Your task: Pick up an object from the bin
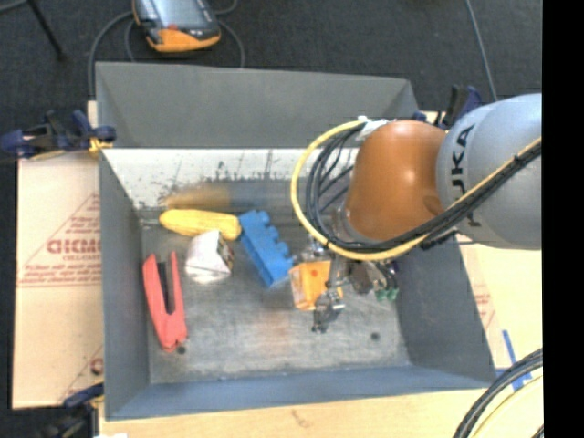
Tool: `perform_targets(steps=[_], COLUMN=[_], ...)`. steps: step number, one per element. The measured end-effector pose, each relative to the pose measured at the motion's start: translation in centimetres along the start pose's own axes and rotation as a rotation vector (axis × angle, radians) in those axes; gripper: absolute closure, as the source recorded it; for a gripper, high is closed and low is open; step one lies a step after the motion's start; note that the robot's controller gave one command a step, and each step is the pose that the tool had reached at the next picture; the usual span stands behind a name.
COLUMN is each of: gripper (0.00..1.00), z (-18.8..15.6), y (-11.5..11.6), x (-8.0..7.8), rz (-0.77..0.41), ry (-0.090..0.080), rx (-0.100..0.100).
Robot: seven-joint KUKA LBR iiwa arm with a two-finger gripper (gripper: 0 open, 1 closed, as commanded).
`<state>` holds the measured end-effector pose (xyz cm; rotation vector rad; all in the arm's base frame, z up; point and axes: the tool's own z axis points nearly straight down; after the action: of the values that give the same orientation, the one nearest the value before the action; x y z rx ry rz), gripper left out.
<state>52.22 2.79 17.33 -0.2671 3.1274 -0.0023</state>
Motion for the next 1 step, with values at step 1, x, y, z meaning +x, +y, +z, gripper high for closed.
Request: perform_targets(steps=[1], gripper=[1.0], z=[0.33], y=[0.32], x=[-0.63], rz=[0.019], ry=[-0.002], rx=[-0.002])
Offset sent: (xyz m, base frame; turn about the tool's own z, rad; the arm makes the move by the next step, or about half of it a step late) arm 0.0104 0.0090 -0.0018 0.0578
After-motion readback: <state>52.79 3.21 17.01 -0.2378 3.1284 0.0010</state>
